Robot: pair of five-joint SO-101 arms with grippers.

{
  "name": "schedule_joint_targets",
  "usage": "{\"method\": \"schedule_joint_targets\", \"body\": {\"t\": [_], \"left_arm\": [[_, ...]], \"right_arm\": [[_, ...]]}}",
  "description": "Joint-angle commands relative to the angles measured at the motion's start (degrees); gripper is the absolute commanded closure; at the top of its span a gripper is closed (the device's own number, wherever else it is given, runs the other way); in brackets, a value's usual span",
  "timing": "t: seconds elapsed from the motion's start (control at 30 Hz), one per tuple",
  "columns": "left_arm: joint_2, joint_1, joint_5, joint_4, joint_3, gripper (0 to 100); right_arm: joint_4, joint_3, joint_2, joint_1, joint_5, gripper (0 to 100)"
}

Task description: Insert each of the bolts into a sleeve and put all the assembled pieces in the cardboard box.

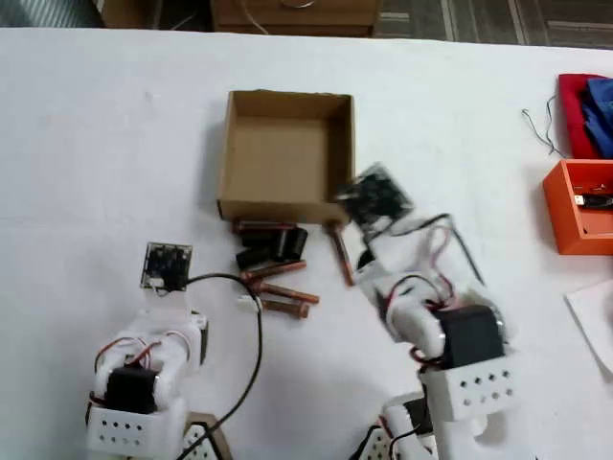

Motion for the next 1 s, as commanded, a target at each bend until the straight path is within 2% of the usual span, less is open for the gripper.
{"method": "schedule_joint_targets", "body": {"t": [0.0, 0.17, 0.27, 0.43, 0.53, 0.63, 0.77, 0.9, 0.97], "left_arm": [[-1.32, 0.88, 0.09, 0.18, 1.10, 97], [-1.32, 1.05, -1.41, -2.11, 1.10, 97], [-1.32, -1.76, -11.52, -8.88, 0.92, 97], [-1.41, -10.29, -34.99, -21.45, -3.30, 97], [-1.41, -10.46, -37.45, -26.37, -5.32, 97], [-1.23, -8.35, -35.16, -23.21, -10.86, 96], [3.52, -3.96, -35.52, -19.96, -15.16, 82], [22.15, 0.26, -41.85, -19.60, -21.05, 81], [34.11, 4.13, -45.10, -16.44, -27.56, 82]], "right_arm": [[0.66, -0.97, -1.71, 6.81, 0.00, 97.8], [0.66, -0.97, -1.54, 9.36, 2.46, 97.8], [0.57, -0.97, -1.54, 9.27, 2.37, 97.8], [0.40, -0.97, -1.54, 9.27, 2.37, 97.8], [0.40, -1.23, -1.54, 9.63, 2.37, 97.8], [-0.48, -1.41, -2.07, 9.80, 2.20, 97.8], [-3.30, -2.46, -2.07, 12.62, -4.84, 97.8], [-6.46, -2.55, -1.71, 18.33, -7.21, 97.8], [-6.99, -2.46, -1.63, 20.79, -6.95, 97.8]]}}
